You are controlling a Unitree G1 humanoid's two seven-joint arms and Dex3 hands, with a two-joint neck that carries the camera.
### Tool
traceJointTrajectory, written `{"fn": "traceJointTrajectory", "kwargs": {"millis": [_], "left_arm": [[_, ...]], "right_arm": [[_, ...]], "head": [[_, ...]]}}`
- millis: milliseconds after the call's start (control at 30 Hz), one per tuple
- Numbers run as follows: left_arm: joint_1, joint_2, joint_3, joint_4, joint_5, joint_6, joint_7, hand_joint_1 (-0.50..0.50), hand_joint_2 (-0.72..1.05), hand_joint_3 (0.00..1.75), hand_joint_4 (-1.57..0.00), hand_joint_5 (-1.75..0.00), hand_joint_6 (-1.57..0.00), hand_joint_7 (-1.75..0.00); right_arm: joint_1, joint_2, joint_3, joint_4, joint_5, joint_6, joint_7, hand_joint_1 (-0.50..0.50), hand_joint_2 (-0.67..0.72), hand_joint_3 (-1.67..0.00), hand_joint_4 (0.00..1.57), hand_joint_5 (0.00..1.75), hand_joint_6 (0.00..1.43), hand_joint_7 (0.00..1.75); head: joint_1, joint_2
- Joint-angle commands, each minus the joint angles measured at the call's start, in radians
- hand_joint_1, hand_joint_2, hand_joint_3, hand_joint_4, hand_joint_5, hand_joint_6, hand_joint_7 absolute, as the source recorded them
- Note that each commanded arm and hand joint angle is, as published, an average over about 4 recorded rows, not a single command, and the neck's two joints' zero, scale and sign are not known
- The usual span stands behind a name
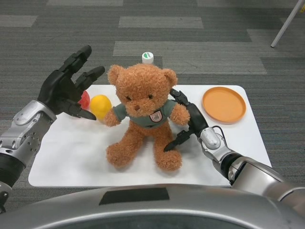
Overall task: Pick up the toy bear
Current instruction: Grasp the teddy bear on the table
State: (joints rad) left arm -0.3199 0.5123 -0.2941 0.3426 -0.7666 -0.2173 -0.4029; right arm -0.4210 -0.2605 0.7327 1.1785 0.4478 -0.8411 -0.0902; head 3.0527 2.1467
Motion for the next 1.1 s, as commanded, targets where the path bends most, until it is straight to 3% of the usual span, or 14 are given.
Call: {"fn": "traceJointTrajectory", "kwargs": {"millis": [33, 100, 133, 200, 467, 667, 833, 1100], "left_arm": [[-0.026, -0.005, -0.009, 0.010, 0.006, 0.001, 0.000, -0.50, 0.07, 0.09, 0.00, -0.51, 0.00, 0.00], [-0.027, -0.005, -0.010, 0.011, 0.006, 0.000, 0.000, -0.50, 0.07, 0.09, 0.00, -0.51, 0.00, 0.00], [-0.028, -0.005, -0.010, 0.012, 0.006, -0.001, 0.000, -0.50, 0.07, 0.09, 0.00, -0.51, 0.00, 0.00], [-0.029, -0.006, -0.010, 0.013, 0.006, -0.001, -0.001, -0.50, 0.07, 0.09, 0.00, -0.51, 0.00, 0.00], [-0.029, -0.015, -0.005, 0.013, 0.006, -0.001, -0.001, -0.50, 0.07, 0.09, 0.00, -0.51, 0.00, 0.00], [-0.027, -0.019, 0.000, 0.013, 0.006, -0.001, -0.001, -0.50, 0.07, 0.09, 0.00, -0.51, 0.00, 0.00], [-0.023, -0.023, 0.007, 0.013, 0.010, -0.002, 0.001, -0.50, 0.07, 0.09, 0.00, -0.51, 0.00, 0.00], [-0.021, -0.023, -0.004, 0.012, 0.011, -0.002, -0.001, -0.50, 0.07, 0.09, 0.00, -0.51, 0.00, 0.00]], "right_arm": [[-0.001, -0.002, -0.027, -0.005, 0.002, 0.005, -0.005, -0.21, 0.04, -0.02, 0.29, 0.87, 0.36, 0.91], [0.000, 0.001, -0.040, -0.005, 0.002, 0.004, -0.005, -0.09, -0.03, -0.06, 0.55, 1.14, 0.71, 1.34], [0.000, 0.003, -0.046, -0.005, 0.002, 0.004, -0.004, -0.04, -0.05, -0.08, 0.64, 1.21, 0.82, 1.45], [0.001, 0.005, -0.052, -0.004, 0.002, 0.004, -0.003, 0.00, -0.05, -0.08, 0.68, 1.26, 0.87, 1.52], [0.003, 0.004, -0.052, -0.003, 0.002, 0.005, -0.005, 0.00, -0.07, -0.08, 0.70, 1.26, 0.94, 1.54], [0.007, 0.004, -0.051, -0.003, 0.002, 0.007, -0.005, 0.15, 0.00, -0.04, 0.79, 1.36, 1.04, 1.54], [0.011, 0.002, -0.053, -0.005, 0.002, 0.007, -0.007, 0.20, 0.09, 0.00, 0.85, 1.36, 1.03, 1.54], [0.013, 0.000, -0.052, -0.006, 0.002, 0.007, -0.010, 0.21, 0.09, 0.00, 0.88, 1.36, 1.06, 1.54]], "head": [[0.002, 0.003], [0.004, 0.004], [0.006, 0.005], [0.010, 0.010], [0.017, 0.038], [0.022, 0.044], [0.027, 0.046], [0.048, 0.045]]}}
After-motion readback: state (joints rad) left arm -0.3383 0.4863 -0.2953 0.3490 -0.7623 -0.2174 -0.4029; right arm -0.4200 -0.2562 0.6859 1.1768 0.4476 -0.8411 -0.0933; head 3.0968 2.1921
